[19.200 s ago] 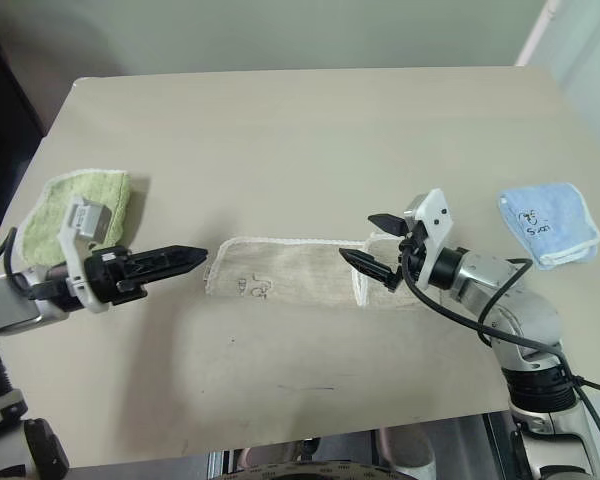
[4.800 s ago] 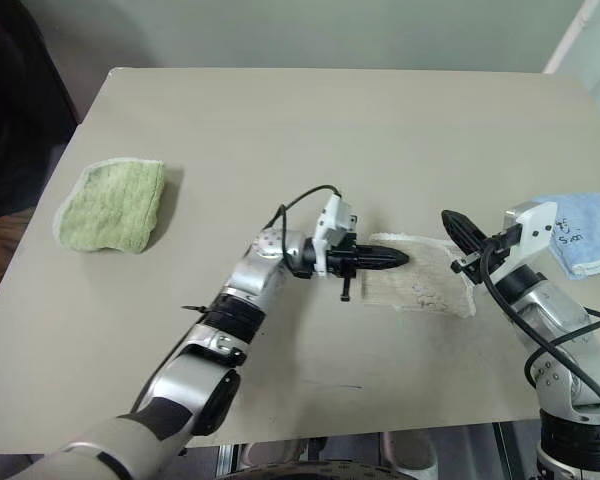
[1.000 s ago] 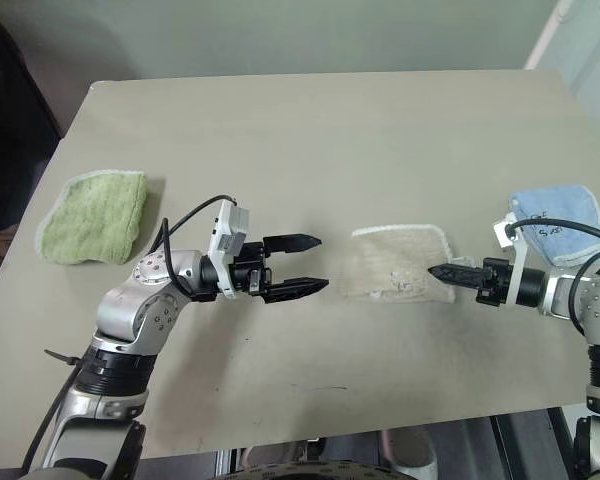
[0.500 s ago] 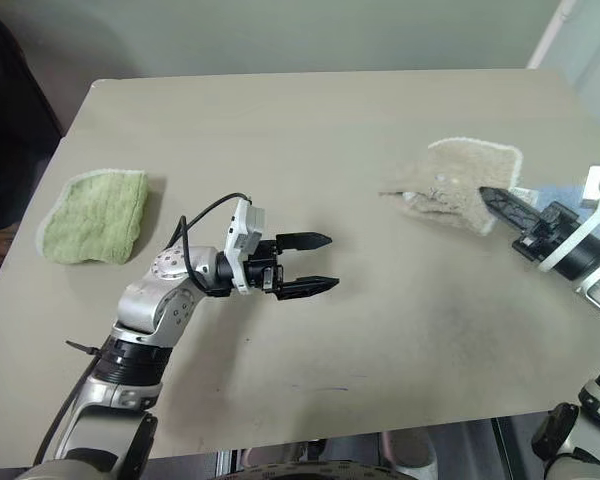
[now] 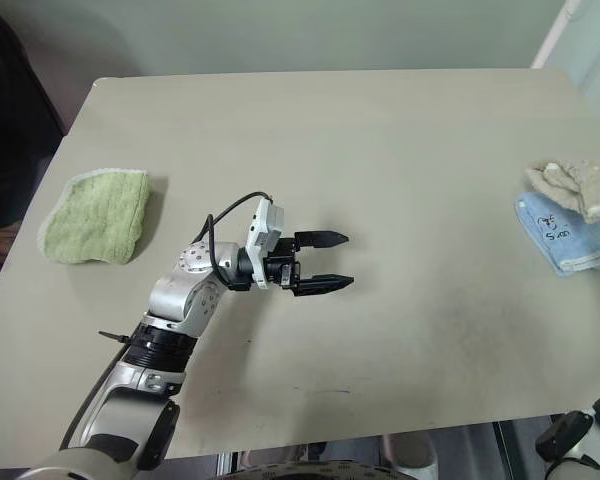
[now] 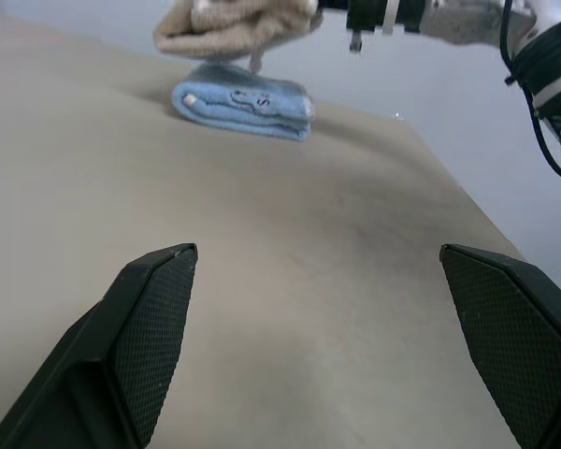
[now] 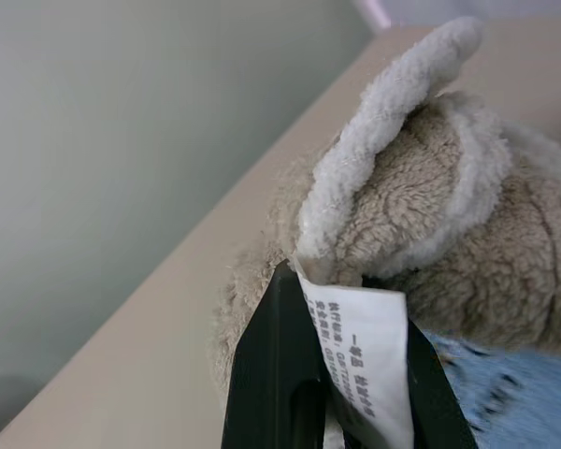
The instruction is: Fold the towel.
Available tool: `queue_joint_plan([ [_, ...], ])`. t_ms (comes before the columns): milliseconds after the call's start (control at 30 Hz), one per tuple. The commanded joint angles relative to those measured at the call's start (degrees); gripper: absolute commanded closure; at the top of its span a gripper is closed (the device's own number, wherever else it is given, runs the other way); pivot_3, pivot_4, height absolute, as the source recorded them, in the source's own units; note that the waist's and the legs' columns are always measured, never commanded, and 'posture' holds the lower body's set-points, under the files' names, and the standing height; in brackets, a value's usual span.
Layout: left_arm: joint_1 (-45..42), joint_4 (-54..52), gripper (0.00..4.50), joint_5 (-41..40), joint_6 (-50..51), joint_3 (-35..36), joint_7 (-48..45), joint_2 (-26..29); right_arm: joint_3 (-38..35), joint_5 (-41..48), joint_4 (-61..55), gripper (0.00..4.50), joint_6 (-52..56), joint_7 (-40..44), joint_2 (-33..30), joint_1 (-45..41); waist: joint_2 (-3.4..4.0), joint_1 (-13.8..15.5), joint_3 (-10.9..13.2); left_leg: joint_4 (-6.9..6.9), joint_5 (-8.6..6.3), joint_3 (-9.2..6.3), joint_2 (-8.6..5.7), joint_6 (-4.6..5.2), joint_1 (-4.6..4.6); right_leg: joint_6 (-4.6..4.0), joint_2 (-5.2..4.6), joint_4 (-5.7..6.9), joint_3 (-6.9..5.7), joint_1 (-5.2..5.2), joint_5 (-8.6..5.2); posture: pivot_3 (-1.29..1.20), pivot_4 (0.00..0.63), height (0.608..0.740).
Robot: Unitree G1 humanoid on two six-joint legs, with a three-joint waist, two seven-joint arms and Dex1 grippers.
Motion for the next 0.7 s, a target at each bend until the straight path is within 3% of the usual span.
queue_joint_plan([
  [33, -1.1, -0.2, 0.0, 0.1, -1.1, 0.1, -0.5, -0.4, -0.8, -1.5, -0.2, 4.46, -4.2, 1.0, -0.2, 1.3, 0.01, 0.0, 0.0, 0.0, 0.0, 0.0, 0.0, 0.01, 0.0, 0.02, 0.0, 0.0, 0.0, 0.01, -0.01, 0.0, 0.15, 0.74],
  [700, -0.8, -0.5, 0.0, 0.6, -1.4, 0.1, 0.9, -1.6, 4.4, -7.8, 1.5, 4.46, -7.0, 0.3, 0.3, 6.2, 0.02, 0.0, 0.0, 0.01, -0.03, 0.03, -0.04, 0.03, 0.0, 0.06, -0.04, -0.02, 0.02, 0.03, -0.03, 0.0, 0.15, 0.74],
])
